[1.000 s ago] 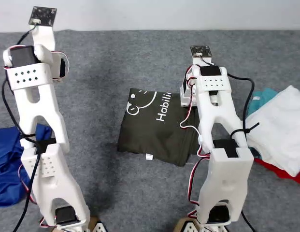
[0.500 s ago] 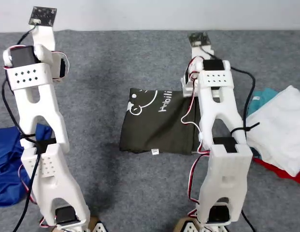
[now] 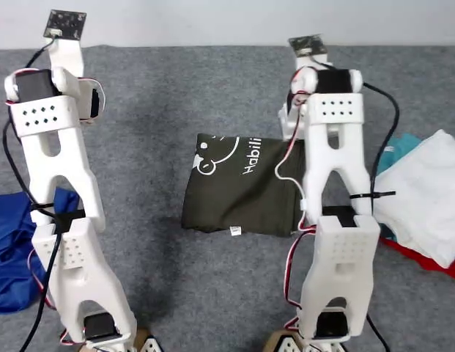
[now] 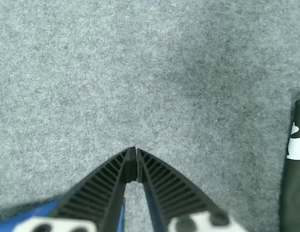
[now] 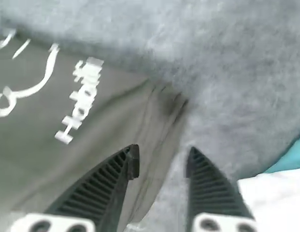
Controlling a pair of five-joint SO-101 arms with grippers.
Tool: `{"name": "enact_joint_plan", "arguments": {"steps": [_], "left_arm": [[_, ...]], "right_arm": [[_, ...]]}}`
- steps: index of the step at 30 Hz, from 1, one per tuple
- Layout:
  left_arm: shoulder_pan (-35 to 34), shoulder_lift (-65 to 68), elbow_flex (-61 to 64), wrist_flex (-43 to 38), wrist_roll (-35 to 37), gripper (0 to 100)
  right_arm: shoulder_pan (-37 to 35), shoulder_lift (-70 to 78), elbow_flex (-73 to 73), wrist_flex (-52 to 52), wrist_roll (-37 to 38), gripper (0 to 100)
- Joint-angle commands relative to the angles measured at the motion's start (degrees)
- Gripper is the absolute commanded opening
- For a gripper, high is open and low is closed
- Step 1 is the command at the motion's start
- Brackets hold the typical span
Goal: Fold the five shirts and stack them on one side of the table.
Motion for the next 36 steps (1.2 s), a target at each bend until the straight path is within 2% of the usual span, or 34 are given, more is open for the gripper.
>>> {"name": "enact_joint_plan", "arguments": {"steps": [1,7,14,20,24,30,36], "left_arm": [[0.00,-3.60,-0.22,1.23,-0.79,0],[-3.52,-4.84,0.40,1.41,-0.70,0],[-7.47,-14.42,16.40,1.32,-3.25,1],[-7.65,-20.92,25.27,1.05,-4.84,1],[-7.65,-21.98,25.54,1.14,-4.84,1],[-7.65,-22.07,25.54,1.14,-4.75,1],[-7.65,-21.71,25.54,1.14,-4.75,1]], "right_arm": [[-1.89,-1.01,-3.25,2.68,-0.70,0.4],[-3.74,-3.56,-0.79,2.95,-0.88,0.9],[-10.51,-17.01,26.55,2.15,-0.70,0.9],[-13.23,-16.57,40.88,-6.81,-0.79,0.9],[-10.42,-14.55,48.44,-12.79,1.05,0.9],[-5.32,-14.02,50.55,-14.02,4.22,0.9],[-8.31,-21.41,46.86,-8.04,3.87,1.7]]}}
